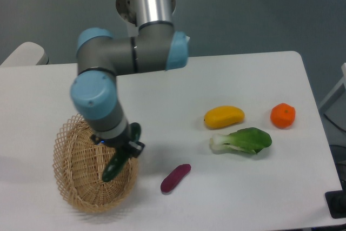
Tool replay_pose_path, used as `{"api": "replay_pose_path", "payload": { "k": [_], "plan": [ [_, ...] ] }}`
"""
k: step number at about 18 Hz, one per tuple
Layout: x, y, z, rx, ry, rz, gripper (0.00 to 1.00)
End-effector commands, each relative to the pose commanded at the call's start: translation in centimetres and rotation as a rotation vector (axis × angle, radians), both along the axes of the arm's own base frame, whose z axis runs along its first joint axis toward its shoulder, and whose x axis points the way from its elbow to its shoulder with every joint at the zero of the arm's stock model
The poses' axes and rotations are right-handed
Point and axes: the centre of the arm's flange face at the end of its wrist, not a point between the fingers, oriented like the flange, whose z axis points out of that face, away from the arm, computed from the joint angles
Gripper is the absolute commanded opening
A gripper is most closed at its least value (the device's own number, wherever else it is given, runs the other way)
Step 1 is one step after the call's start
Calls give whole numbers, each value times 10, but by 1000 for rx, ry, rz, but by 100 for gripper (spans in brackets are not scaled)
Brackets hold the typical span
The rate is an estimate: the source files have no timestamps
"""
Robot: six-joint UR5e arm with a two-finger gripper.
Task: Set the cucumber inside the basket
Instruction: 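Lower the cucumber into the basket and open the gripper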
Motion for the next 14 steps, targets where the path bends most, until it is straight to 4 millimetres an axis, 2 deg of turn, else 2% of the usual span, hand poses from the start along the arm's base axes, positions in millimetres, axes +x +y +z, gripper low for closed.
{"api": "replay_pose_path", "payload": {
  "k": [2, 7, 12, 14],
  "plan": [
    [13, 5, -12, -12, -1, 67, 38],
    [25, 3, -38, -21, -6, 65, 40],
    [30, 3, -48, -20, -5, 45, 42],
    [29, 4, -47, -18, -3, 41, 52]
  ]
}}
